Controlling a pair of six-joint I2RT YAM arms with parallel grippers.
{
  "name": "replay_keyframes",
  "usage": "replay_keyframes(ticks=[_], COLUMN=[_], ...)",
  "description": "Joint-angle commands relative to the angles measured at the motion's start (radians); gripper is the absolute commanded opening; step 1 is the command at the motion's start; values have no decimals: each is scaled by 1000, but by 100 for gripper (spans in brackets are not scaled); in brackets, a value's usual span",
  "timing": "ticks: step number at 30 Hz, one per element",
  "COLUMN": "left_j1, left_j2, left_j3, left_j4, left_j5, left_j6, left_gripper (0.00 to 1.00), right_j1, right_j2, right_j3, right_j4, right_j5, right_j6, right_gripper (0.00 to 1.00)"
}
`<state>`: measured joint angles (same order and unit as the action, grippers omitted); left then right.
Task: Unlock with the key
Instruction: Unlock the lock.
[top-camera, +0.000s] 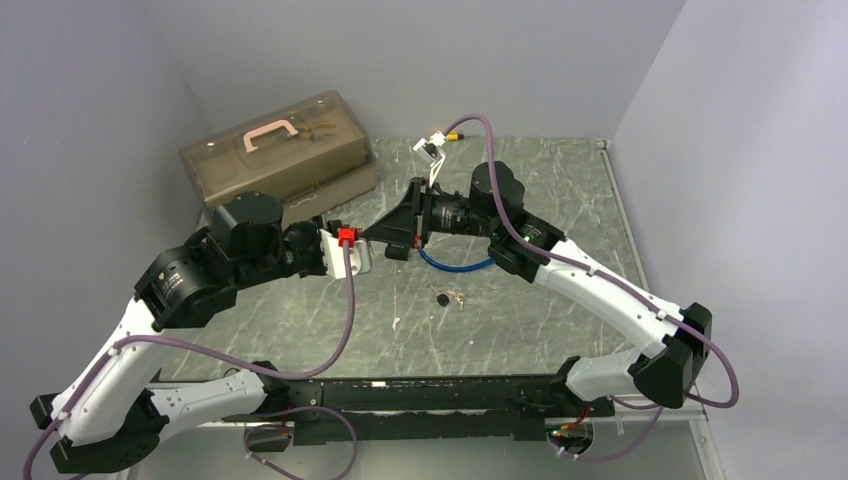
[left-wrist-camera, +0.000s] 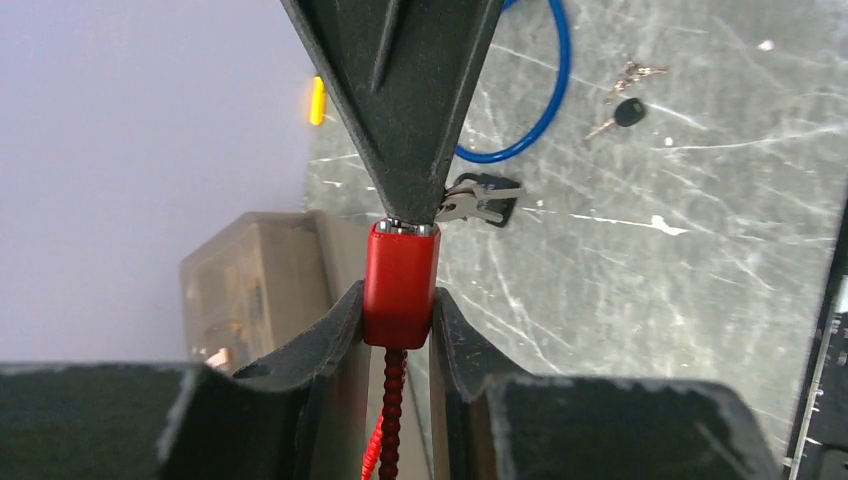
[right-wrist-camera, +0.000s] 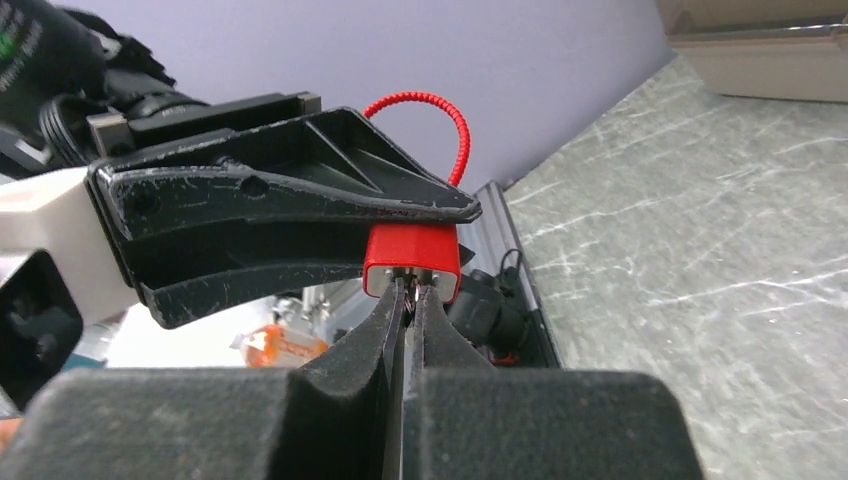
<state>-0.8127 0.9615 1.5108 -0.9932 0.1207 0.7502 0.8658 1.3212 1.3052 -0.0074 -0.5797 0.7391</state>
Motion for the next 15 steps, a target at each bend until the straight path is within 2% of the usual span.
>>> replay_keyframes(ticks=[1,5,10,13,15], left_j1=[-49,-107,-153,-154,-154], left_j2=[-51,-79,-102,-107,-107], left_j3=[-10,-85,-155,-160,-155], left_j4=[314,398,457,449,438], left_j5=[-150,-217,-267,-270,-269], left_j6=[103,217,319,310,292], left_gripper=[0,0,0,0,0], right_j1=[-24,-47,-52,-62,-75], right_j2=[28,56,81,65,45], right_j3=[-82,-139,-129,-112,-94], right_j4=[162,354,387,342,283], right_j5=[-101,-177,-221,-231,-226], right_j6=[234,419,482,454,413], right_gripper=[0,0,0,23,33])
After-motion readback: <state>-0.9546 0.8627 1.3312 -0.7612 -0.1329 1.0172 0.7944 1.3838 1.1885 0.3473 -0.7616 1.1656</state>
